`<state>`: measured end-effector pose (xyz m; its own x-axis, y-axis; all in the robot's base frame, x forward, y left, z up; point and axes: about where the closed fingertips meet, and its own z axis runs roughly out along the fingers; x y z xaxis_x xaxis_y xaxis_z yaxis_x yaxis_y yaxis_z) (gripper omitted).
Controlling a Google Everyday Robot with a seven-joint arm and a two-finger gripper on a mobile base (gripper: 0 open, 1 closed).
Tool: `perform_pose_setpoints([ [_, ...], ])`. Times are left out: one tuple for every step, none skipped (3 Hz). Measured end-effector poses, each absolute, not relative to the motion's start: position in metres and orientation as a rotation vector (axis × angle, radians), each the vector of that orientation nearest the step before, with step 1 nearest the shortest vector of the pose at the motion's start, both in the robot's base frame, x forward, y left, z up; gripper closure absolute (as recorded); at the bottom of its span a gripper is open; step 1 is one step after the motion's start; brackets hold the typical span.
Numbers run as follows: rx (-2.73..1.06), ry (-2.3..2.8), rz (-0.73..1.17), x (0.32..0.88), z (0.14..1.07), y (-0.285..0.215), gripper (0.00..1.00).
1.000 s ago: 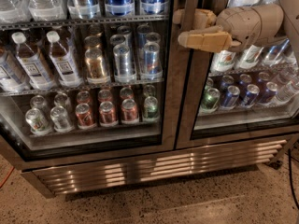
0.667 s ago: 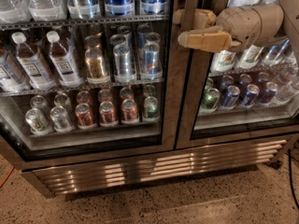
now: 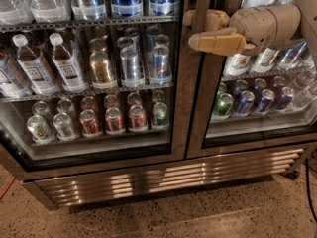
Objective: Open right fridge door
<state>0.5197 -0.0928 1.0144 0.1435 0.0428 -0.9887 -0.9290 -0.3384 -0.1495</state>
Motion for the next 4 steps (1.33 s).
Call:
perform_pose_setpoints([
  [-1.512, 0.899, 1.349, 0.5197, 1.0144, -0.0928, 1.00],
  [-1.512, 0.899, 1.349, 0.5194, 1.0144, -0.0993, 1.00],
  [-1.512, 0.899, 1.349, 0.5197, 1.0144, -0.0928, 1.00],
  [-1.512, 0.899, 1.349, 0.5197, 1.0144, -0.0928, 0.81],
])
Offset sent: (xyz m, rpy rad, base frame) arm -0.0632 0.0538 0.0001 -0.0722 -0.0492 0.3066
